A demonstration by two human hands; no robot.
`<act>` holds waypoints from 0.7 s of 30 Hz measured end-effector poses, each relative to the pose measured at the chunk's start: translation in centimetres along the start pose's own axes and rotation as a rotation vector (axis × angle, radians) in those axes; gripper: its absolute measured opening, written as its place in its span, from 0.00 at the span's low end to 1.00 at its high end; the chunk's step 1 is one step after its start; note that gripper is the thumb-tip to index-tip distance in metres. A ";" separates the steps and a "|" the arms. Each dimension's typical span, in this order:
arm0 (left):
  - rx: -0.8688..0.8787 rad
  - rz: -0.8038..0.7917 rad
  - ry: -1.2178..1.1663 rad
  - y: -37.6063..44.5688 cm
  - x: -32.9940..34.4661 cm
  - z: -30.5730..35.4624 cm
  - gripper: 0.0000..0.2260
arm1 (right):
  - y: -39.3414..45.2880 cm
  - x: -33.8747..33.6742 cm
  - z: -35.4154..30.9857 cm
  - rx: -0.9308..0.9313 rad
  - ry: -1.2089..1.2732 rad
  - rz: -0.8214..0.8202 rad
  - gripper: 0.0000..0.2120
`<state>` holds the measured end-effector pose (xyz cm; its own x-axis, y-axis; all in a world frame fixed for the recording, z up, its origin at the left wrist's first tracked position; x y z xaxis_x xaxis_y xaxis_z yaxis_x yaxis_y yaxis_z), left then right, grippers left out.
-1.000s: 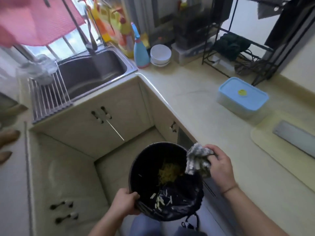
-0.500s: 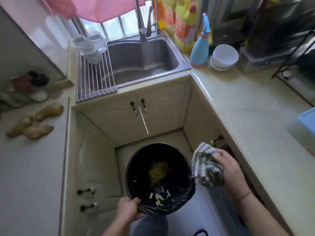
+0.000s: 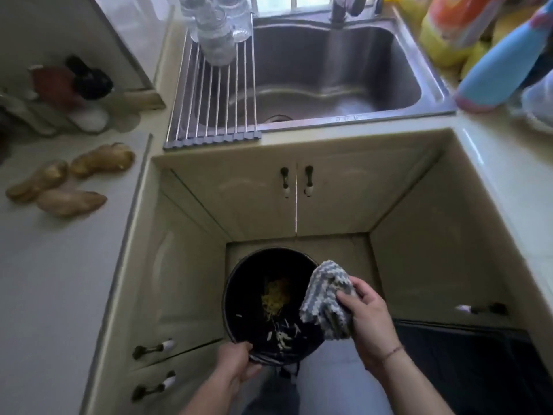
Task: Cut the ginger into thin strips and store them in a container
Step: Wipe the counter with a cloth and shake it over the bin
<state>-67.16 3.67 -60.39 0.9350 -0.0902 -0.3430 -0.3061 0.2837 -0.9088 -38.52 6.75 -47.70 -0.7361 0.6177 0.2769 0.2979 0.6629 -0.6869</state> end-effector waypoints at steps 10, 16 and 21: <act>-0.167 -0.018 -0.057 20.3 5.4 -3.4 0.05 | 12.3 -0.8 10.4 0.088 -0.015 -0.050 0.09; -0.228 -0.050 -0.093 27.8 8.8 -7.2 0.10 | 16.0 -2.6 14.4 0.118 -0.013 -0.091 0.09; -0.228 -0.079 -0.192 31.1 10.2 -9.4 0.16 | 16.7 -2.7 16.2 0.130 -0.019 -0.119 0.09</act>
<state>-68.87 2.56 -94.39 0.9677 0.0847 -0.2374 -0.2427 0.0593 -0.9683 -41.37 9.30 -70.81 -0.7734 0.5291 0.3491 0.1280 0.6698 -0.7314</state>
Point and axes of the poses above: each hand's wrist, its own y-axis towards the middle knuckle, its own x-axis out of the palm, z = x × y, the point moved 8 cm from there along y, towards the middle knuckle, and after that the axes turned 13 degrees about y, right-handed, at the moved point
